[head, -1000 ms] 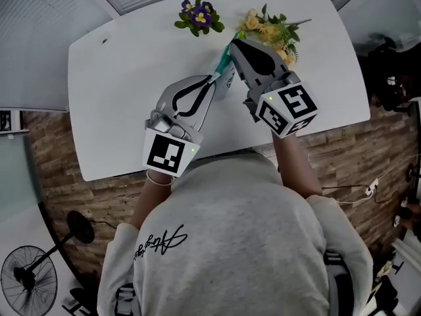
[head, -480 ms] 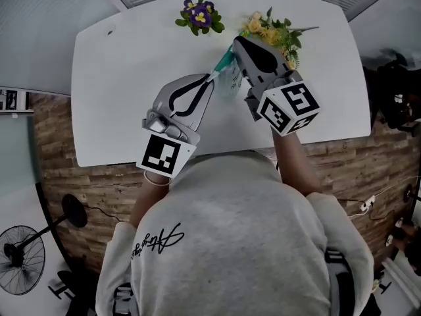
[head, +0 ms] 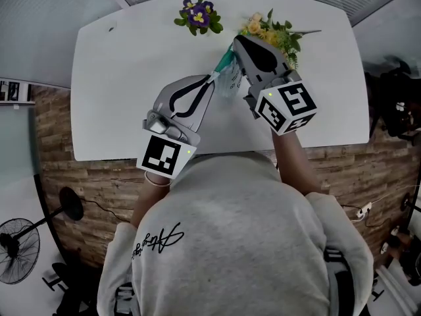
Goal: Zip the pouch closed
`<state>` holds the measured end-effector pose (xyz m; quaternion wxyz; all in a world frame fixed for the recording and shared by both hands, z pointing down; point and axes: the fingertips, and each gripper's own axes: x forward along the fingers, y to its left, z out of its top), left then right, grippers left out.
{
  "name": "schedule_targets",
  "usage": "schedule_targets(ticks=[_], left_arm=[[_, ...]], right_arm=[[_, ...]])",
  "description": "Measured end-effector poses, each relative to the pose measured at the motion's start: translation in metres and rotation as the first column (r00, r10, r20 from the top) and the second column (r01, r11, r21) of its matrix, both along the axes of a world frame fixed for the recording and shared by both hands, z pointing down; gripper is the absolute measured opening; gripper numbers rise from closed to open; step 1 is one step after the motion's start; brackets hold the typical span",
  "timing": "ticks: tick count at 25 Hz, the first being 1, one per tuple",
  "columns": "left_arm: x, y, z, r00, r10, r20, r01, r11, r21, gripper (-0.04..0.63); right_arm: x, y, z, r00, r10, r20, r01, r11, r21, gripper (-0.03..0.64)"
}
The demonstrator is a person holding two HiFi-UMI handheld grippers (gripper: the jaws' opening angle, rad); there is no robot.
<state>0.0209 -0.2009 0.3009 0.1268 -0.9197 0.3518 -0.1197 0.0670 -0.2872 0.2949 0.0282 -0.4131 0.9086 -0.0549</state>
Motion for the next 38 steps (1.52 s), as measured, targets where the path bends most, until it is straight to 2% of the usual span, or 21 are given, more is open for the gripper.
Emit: schedule_targets(ticks=[16,31,38], left_arm=[[0.01,-0.001,0.0,1.0,-0.029,-0.01,0.029,1.0,-0.011,0.014],[0.013,0.002,0.003,0.999,-0.051,-0.017,0.05,0.998,-0.03,0.014],[0.016,0.002,0.0,0.999,-0.033,-0.025,0.032,0.999,-0.033,0.012]], right_arm=[[0.02,-0.016,0.006,1.0,0.008,-0.014,-0.008,1.0,-0.01,0.009],[0.018,-0.02,0.009,1.0,-0.011,-0.027,0.011,1.0,0.001,0.011],[0.02,-0.022,0.005,1.0,-0.013,0.024,0.014,1.0,-0.015,0.009]])
